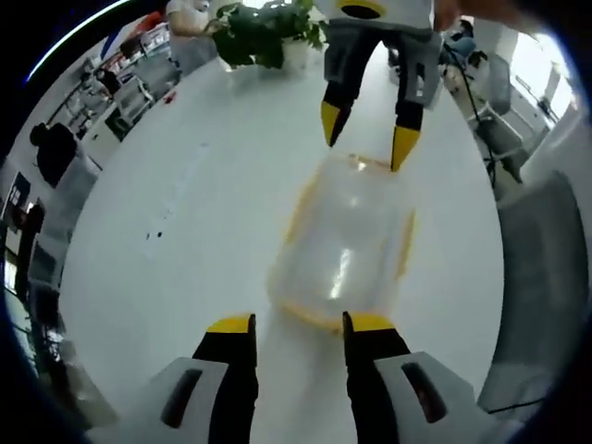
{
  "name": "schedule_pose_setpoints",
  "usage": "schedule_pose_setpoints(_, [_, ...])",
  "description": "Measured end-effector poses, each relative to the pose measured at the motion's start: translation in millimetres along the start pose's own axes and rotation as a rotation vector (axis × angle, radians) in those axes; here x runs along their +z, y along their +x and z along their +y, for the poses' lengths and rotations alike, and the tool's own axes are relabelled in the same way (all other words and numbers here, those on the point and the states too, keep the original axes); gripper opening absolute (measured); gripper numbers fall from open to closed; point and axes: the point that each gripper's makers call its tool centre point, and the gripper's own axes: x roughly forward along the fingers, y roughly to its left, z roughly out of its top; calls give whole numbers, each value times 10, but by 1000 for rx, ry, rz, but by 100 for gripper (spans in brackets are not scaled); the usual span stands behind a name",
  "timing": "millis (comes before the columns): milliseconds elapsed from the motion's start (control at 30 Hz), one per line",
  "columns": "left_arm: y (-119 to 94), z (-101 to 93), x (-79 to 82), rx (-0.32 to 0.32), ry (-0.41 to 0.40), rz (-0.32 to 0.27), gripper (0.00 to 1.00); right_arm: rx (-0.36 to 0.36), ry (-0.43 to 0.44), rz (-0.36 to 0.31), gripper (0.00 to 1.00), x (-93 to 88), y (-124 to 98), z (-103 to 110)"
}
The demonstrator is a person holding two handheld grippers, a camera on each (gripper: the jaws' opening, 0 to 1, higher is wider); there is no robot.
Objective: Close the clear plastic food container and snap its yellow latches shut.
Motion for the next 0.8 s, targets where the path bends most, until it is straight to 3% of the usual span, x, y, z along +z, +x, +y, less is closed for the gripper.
schedule_pose_setpoints(267, [28, 11, 131, 19, 54, -19, 32, 15, -77, -25, 32, 148, 15, 37])
schedule_pose_setpoints(467, [70, -71, 212, -6, 99, -38, 32, 34, -116, -43, 30, 233, 40, 82])
schedule_pose_setpoints(800, [133, -199, 391, -47, 101, -77, 33, 70, -136, -71, 28, 381, 133, 152])
